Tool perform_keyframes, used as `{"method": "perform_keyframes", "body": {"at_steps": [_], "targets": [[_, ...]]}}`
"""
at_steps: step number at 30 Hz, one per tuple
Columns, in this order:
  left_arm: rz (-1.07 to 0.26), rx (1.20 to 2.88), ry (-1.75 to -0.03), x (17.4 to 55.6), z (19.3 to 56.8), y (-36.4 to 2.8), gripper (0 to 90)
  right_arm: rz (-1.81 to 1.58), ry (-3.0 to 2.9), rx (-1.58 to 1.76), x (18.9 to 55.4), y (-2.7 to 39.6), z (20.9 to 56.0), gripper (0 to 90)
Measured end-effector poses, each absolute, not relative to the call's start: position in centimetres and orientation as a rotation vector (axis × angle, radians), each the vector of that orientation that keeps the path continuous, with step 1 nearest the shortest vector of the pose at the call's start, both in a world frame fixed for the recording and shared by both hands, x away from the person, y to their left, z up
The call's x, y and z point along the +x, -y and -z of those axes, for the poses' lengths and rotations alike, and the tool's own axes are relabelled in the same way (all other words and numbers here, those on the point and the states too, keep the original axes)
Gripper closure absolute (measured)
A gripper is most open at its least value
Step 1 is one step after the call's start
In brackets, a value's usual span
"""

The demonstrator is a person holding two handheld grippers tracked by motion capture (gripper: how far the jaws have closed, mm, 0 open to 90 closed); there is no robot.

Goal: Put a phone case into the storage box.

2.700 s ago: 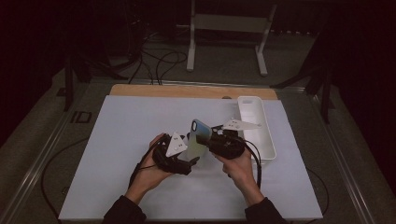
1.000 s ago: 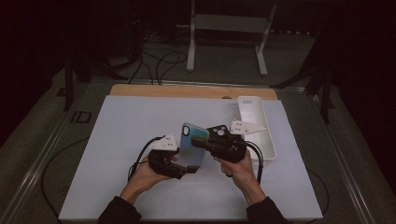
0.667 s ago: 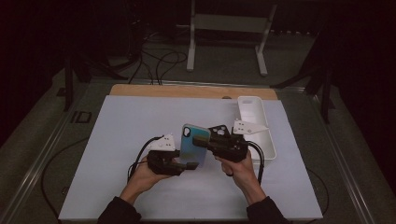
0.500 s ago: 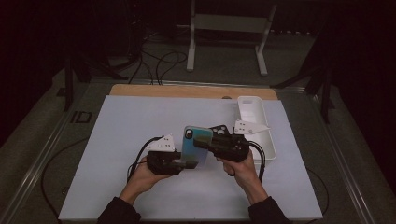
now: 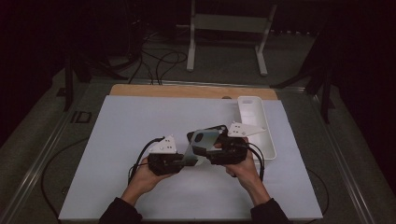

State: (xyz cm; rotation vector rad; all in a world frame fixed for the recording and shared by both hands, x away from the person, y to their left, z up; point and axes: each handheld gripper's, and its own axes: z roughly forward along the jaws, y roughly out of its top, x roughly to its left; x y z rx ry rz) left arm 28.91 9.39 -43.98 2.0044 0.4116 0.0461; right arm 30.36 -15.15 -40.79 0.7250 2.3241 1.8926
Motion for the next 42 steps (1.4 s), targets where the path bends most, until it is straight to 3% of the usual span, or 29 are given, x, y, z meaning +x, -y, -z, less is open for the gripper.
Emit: {"method": "perform_keyframes", "body": {"at_steps": [6, 14, 42], "targets": [[-0.085, 1.992, -0.45, 29.0, 43.9, -10.0, 86.3, -1.808, -2.322, 0.79, 30.4, 15.3, 40.8, 20.0], [-0.19, 1.996, -0.537, 28.9, 44.0, -10.4, 86.3, -1.728, -2.292, 0.861, 30.1, 15.6, 40.8, 14.9], [-0.428, 2.013, -0.685, 27.7, 44.8, -10.2, 86.2, -1.67, -2.213, 0.954, 29.8, 14.8, 40.1, 12.2]]}}
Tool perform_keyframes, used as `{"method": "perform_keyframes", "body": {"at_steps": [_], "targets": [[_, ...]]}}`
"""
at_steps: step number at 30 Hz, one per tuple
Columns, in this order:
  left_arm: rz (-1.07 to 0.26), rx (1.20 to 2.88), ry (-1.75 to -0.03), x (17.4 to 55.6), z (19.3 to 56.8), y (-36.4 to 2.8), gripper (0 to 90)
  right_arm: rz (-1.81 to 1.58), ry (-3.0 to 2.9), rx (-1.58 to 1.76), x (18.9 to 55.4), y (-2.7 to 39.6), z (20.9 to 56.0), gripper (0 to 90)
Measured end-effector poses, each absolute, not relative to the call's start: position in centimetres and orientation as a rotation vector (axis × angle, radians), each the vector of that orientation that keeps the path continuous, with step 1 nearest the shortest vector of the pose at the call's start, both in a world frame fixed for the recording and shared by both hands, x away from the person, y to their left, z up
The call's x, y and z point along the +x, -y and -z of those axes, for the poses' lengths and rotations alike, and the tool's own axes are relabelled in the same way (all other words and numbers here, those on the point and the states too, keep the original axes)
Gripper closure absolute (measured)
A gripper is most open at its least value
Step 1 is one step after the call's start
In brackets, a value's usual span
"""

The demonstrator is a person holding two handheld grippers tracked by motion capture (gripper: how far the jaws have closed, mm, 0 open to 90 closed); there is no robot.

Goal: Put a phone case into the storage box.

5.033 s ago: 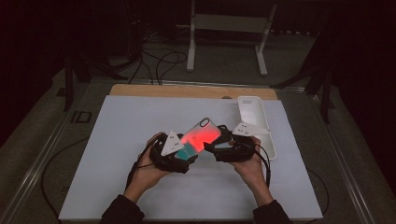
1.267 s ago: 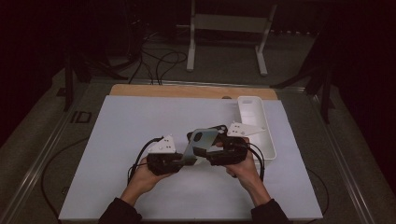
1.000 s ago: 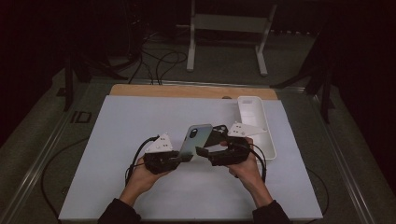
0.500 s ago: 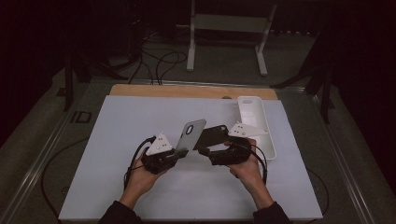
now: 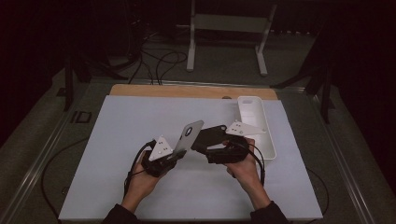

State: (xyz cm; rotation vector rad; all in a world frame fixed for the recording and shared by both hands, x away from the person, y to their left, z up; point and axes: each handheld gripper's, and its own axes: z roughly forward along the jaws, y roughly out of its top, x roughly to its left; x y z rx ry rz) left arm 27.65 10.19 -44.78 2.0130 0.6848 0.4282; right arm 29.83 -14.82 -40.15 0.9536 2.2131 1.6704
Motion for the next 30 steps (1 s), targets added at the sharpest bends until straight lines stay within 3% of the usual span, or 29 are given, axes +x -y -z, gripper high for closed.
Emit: {"method": "perform_keyframes", "body": {"at_steps": [30], "targets": [[-0.457, 2.012, -0.685, 26.6, 45.8, -8.3, 85.5, -1.724, -2.148, 1.187, 30.6, 11.9, 40.0, 15.6]]}}
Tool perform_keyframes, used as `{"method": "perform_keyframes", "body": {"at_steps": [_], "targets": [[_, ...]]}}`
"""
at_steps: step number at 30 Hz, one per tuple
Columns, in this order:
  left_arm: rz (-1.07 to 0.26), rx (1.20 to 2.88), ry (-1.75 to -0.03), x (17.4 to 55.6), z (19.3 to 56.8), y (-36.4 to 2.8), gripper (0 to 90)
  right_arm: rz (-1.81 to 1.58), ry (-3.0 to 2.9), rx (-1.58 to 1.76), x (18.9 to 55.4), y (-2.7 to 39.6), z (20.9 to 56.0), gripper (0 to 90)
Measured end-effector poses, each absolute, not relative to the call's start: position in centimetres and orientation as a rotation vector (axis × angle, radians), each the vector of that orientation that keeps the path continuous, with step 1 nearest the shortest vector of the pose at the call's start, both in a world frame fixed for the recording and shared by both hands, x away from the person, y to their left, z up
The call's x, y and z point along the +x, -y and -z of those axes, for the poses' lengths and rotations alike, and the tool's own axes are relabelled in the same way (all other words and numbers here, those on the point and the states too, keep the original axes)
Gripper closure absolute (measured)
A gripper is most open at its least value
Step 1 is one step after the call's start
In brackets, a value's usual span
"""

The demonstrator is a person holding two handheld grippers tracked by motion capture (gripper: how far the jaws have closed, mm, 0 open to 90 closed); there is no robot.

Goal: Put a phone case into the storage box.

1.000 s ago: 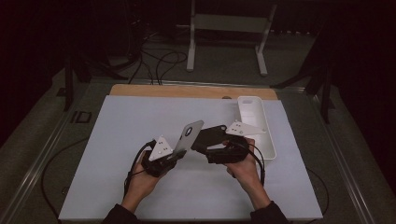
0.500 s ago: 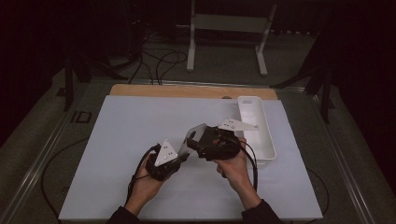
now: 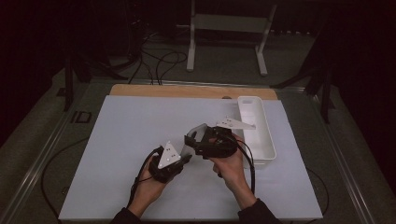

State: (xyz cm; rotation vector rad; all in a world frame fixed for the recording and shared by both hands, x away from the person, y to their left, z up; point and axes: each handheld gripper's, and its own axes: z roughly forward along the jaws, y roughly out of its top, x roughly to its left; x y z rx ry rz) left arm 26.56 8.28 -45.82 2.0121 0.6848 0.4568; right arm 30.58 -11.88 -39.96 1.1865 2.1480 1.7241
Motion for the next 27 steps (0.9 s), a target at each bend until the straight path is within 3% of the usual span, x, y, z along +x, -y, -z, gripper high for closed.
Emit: {"method": "perform_keyframes", "body": {"at_steps": [8, 14, 15, 16, 19, 22, 27], "targets": [[-0.437, 2.023, -0.669, 26.6, 45.9, -8.2, 79.9, -1.697, -2.156, 1.15, 30.2, 11.5, 39.8, 16.7], [-0.421, 2.013, -0.699, 26.7, 45.7, -8.6, 50.7, -1.686, -2.157, 1.13, 30.1, 11.3, 39.8, 16.7], [-0.428, 2.004, -0.715, 26.7, 45.6, -8.8, 50.7, -1.684, -2.152, 1.129, 30.1, 11.4, 39.8, 16.7], [-0.435, 2.002, -0.73, 26.7, 45.5, -9.1, 38.6, -1.676, -2.145, 1.136, 30.1, 11.5, 39.7, 16.7], [-0.443, 1.99, -0.753, 26.6, 45.3, -9.8, 25.2, -1.671, -2.135, 1.14, 30.1, 11.8, 39.6, 16.7], [-0.458, 1.981, -0.778, 26.5, 45.3, -10.4, 14.5, -1.663, -2.13, 1.14, 30.1, 12.0, 39.6, 16.7], [-0.484, 1.957, -0.846, 26.4, 45.6, -12.7, 6.5, -1.651, -2.123, 1.136, 30.1, 12.6, 39.5, 16.7]]}}
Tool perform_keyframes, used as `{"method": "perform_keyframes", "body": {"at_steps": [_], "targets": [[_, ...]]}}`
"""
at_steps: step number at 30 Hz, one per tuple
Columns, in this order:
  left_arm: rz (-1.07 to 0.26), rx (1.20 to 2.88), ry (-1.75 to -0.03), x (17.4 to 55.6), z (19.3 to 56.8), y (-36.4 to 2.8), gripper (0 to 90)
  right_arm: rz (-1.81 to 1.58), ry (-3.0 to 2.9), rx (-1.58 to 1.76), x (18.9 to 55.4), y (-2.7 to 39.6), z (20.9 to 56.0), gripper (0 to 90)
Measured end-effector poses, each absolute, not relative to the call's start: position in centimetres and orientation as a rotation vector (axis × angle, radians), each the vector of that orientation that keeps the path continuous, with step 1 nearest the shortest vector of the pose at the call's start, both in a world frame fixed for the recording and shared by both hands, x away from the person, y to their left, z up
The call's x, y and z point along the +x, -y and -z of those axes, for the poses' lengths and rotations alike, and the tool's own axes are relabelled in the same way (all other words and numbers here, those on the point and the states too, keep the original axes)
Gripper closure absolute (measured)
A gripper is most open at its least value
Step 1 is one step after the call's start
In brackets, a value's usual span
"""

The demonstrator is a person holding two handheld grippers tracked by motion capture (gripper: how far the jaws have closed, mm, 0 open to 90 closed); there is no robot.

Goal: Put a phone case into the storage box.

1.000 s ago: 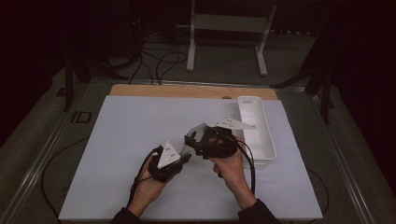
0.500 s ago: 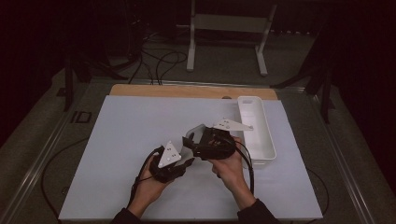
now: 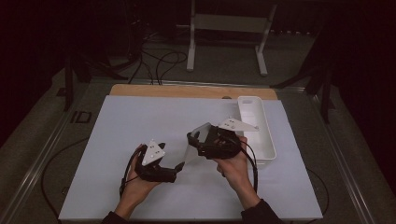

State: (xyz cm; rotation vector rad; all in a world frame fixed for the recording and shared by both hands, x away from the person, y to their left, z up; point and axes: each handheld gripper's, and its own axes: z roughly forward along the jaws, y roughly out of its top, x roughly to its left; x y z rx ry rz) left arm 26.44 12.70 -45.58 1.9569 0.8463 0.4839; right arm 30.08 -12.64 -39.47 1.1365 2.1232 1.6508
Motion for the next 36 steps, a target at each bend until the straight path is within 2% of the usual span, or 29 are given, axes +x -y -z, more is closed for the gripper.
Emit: {"method": "perform_keyframes", "body": {"at_steps": [6, 23, 36], "targets": [[-0.506, 1.919, -0.891, 26.4, 45.8, -15.0, 0.3, -1.636, -2.12, 1.124, 30.1, 13.0, 39.4, 16.7], [-0.575, 1.829, -1.001, 25.3, 47.8, -21.5, 0.0, -1.587, -2.097, 1.121, 30.7, 14.1, 39.0, 16.6], [-0.602, 1.771, -0.984, 23.9, 48.6, -23.4, 0.0, -1.572, -2.059, 1.125, 31.3, 14.9, 38.3, 16.6]]}}
